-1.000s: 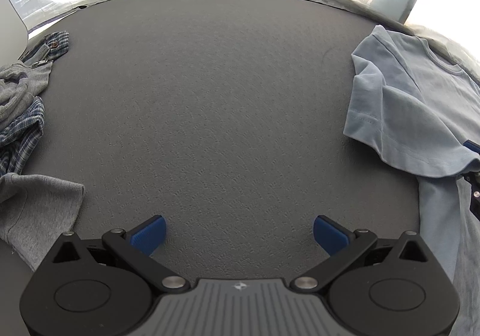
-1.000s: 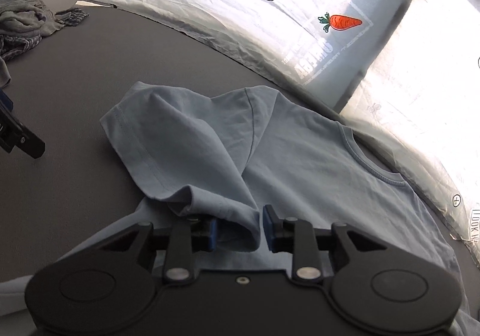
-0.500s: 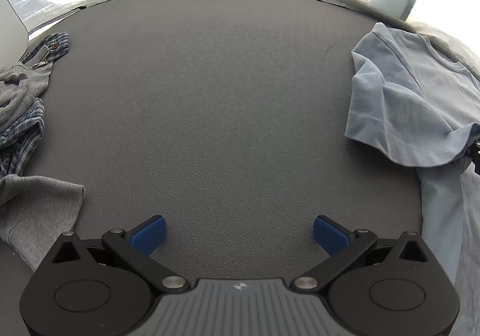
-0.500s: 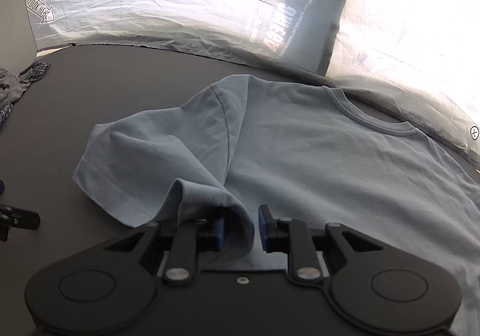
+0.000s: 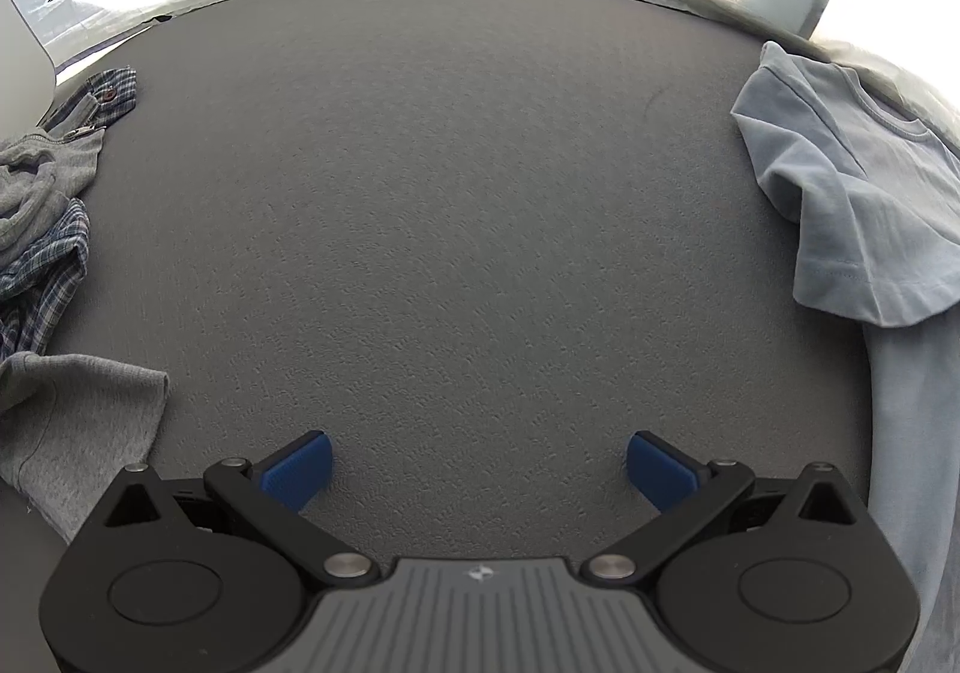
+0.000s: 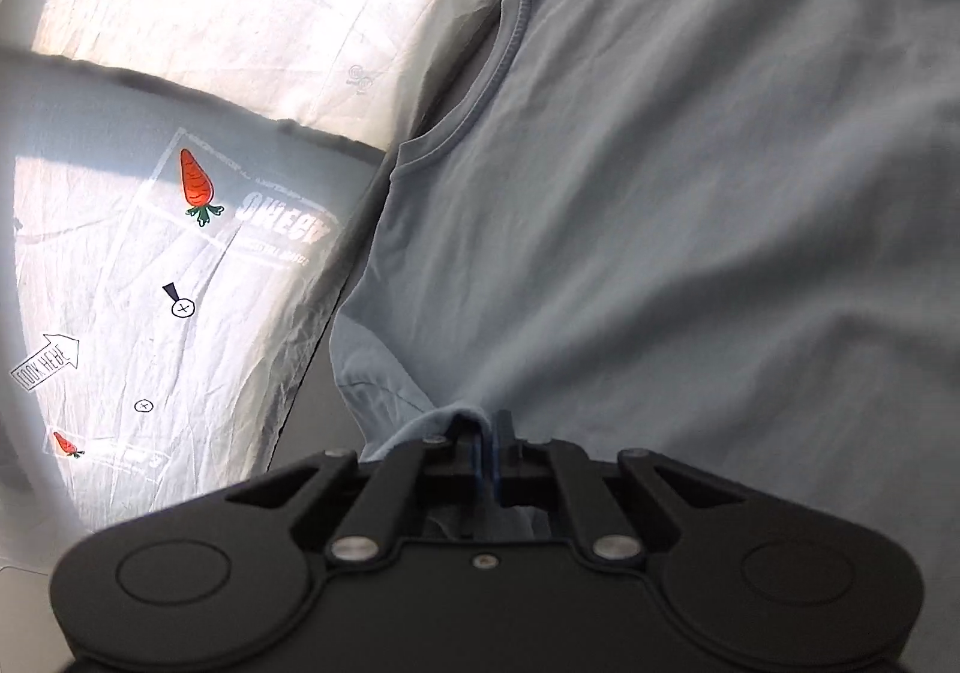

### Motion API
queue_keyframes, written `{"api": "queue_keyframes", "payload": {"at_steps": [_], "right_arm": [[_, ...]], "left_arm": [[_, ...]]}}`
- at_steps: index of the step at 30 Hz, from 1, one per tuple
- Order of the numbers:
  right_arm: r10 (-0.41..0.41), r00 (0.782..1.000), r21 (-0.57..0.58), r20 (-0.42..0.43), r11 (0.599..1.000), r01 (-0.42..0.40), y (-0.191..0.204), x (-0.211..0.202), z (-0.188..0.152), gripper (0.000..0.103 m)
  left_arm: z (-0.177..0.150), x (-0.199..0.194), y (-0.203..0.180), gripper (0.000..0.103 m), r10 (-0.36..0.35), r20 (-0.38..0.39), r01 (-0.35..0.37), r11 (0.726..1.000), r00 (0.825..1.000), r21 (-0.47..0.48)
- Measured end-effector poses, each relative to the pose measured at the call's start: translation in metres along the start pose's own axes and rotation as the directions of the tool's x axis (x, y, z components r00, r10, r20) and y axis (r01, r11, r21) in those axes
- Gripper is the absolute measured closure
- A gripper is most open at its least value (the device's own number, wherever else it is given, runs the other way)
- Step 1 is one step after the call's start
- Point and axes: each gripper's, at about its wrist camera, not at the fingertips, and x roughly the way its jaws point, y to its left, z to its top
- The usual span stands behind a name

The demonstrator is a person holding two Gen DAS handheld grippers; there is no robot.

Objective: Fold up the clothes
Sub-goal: 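Fold the lifted side and sleeve over the shirt body with the right tool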

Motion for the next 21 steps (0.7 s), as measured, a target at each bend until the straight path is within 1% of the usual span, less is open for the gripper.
{"api": "queue_keyframes", "payload": {"at_steps": [1,2,3,4,5,6,8,9,10,11,13,14,15,18,19,20,21], "right_arm": [[-0.081,0.997,-0.105,0.012,0.991,0.082,0.006,-0.002,-0.001,0.095],[-0.137,0.99,-0.201,0.027,0.97,0.139,0.013,-0.003,-0.005,0.09],[-0.187,0.981,-0.294,0.049,0.936,0.193,0.021,-0.005,-0.008,0.086],[-0.221,0.972,-0.384,0.08,0.893,0.235,0.03,-0.007,-0.015,0.076],[-0.25,0.962,-0.467,0.114,0.841,0.274,0.038,-0.009,-0.021,0.069],[-0.265,0.953,-0.542,0.146,0.784,0.301,0.045,-0.01,-0.027,0.068],[-0.282,0.937,-0.679,0.206,0.649,0.344,0.058,-0.015,-0.041,0.068],[-0.283,0.931,-0.734,0.232,0.577,0.359,0.064,-0.017,-0.048,0.068],[-0.279,0.928,-0.772,0.248,0.521,0.364,0.068,-0.018,-0.055,0.068],[-0.27,0.926,-0.814,0.264,0.452,0.364,0.072,-0.019,-0.063,0.066],[-0.249,0.926,-0.857,0.282,0.369,0.36,0.075,-0.02,-0.073,0.066],[-0.248,0.928,-0.87,0.279,0.344,0.353,0.075,-0.019,-0.073,0.066],[-0.251,0.928,-0.873,0.274,0.339,0.349,0.074,-0.017,-0.073,0.066],[-0.254,0.931,-0.875,0.262,0.344,0.34,0.076,-0.012,-0.073,0.065],[-0.252,0.932,-0.876,0.262,0.343,0.339,0.077,-0.01,-0.072,0.062],[-0.249,0.934,-0.881,0.257,0.337,0.332,0.078,-0.009,-0.072,0.057],[-0.248,0.935,-0.886,0.253,0.33,0.327,0.079,-0.007,-0.072,0.055]], "left_arm": [[0.0,0.0,0.0,0.0,0.002,0.0,-0.002,1.0,1.0,0.003],[0.0,0.0,0.0,0.0,0.002,0.001,-0.002,1.0,1.0,0.002],[0.0,0.0,0.0,0.0,0.001,0.0,-0.001,1.0,1.0,0.001],[0.0,0.0,0.0,0.0,0.001,0.0,-0.001,1.0,1.0,0.001],[0.0,0.0,0.0,0.0,0.001,-0.001,-0.001,1.0,1.0,0.001],[0.0,0.001,0.0,0.0,0.001,-0.002,-0.001,1.0,1.0,0.0],[0.001,0.001,0.001,0.0,0.002,-0.003,-0.002,1.0,1.0,-0.002],[0.001,0.001,0.001,0.0,0.002,-0.003,-0.002,1.0,1.0,-0.003],[0.001,0.001,0.001,0.0,0.001,-0.003,-0.001,1.0,1.0,-0.003],[0.001,0.001,0.001,0.0,0.001,-0.003,-0.001,1.0,1.0,-0.002],[0.002,0.002,0.001,0.0,0.001,-0.004,-0.001,1.0,1.0,-0.002],[0.002,0.002,0.002,0.0,0.001,-0.005,-0.001,1.0,1.0,-0.002],[0.002,0.002,0.002,0.0,0.001,-0.005,-0.001,1.0,1.0,-0.002],[0.001,0.0,0.001,0.0,-0.001,-0.007,0.001,1.0,1.0,0.001],[0.001,0.0,0.001,0.0,-0.002,-0.007,0.002,1.0,1.0,0.002],[0.001,0.0,0.001,0.0,-0.004,-0.007,0.004,1.0,1.0,0.003],[0.001,0.0,0.001,0.0,-0.004,-0.008,0.004,1.0,1.0,0.003]]}}
